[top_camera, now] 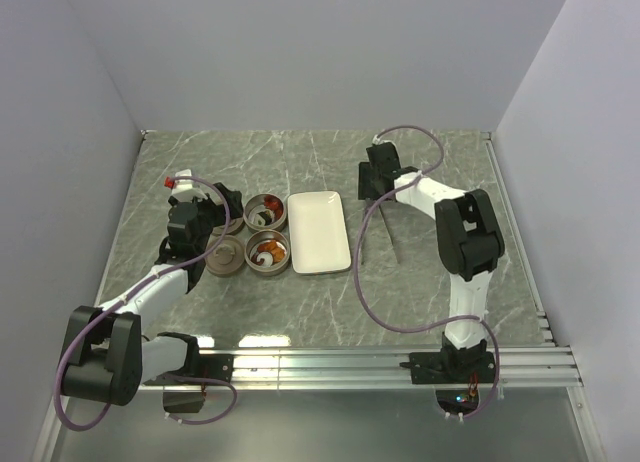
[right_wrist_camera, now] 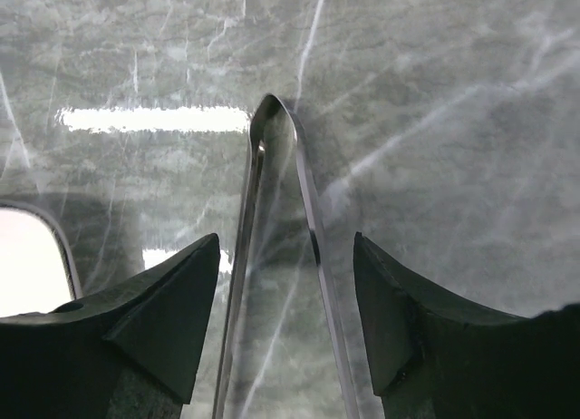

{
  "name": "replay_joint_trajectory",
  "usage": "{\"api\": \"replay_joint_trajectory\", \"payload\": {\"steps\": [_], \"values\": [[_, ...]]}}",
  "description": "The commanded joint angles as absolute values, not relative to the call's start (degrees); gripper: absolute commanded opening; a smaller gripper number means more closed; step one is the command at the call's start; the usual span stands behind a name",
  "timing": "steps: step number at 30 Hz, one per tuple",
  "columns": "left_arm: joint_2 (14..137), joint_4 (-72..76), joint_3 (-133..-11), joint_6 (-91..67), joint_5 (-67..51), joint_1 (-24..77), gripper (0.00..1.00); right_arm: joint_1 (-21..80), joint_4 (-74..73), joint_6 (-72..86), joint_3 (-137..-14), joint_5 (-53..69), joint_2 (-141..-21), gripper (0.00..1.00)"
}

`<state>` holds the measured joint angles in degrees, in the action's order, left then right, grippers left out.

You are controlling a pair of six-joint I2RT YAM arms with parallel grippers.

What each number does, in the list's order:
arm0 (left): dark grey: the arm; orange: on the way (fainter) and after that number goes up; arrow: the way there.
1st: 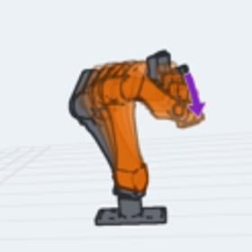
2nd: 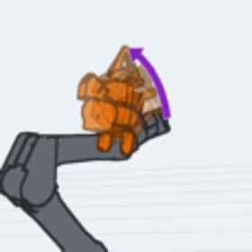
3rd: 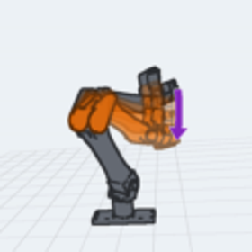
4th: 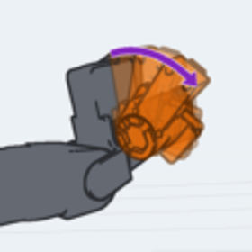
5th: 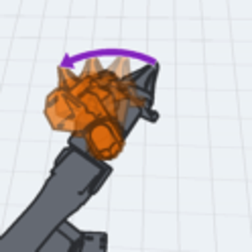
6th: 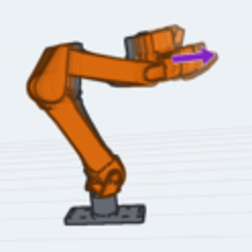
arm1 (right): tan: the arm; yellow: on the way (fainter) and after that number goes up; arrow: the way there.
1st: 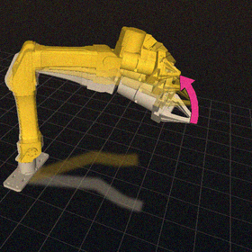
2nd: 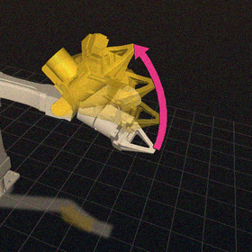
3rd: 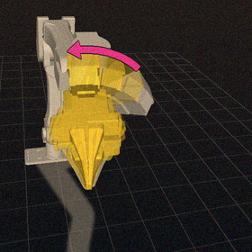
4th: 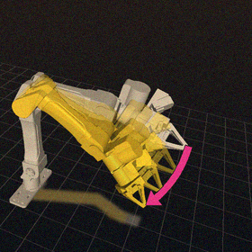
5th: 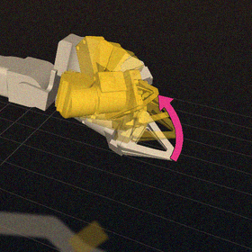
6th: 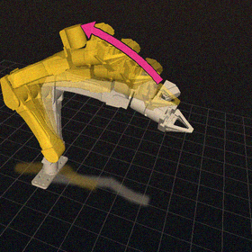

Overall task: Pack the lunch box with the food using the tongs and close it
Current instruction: Put down the clamp

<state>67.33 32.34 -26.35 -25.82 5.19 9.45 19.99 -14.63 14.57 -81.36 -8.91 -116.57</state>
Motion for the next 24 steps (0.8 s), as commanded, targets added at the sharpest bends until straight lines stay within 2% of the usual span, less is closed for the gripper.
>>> {"api": "replay_joint_trajectory", "payload": {"steps": [1,6,12,19,24], "values": [[66.0,35.94,-27.33,-26.37,3.96,9.23,1.0,19.86,-9.33,15.03,-78.68,-10.81,-107.86,0.68],[66.8,35.33,-27.95,-26.19,4.04,9.23,0.99,20.39,-2.56,14.59,-71.74,-11.07,-100.3,0.69],[67.06,33.75,-28.3,-25.84,5.89,9.23,0.99,20.66,8.95,13.71,-62.68,-4.84,-89.92,0.69],[63.81,30.77,-27.86,-20.41,5.8,9.75,0.98,20.65,14.66,12.39,-60.38,1.56,-85.09,0.69],[67.14,31.64,-28.3,-11.52,5.62,10.02,0.97,20.3,16.96,11.52,-58.54,6.4,-82.27,0.69]]}}
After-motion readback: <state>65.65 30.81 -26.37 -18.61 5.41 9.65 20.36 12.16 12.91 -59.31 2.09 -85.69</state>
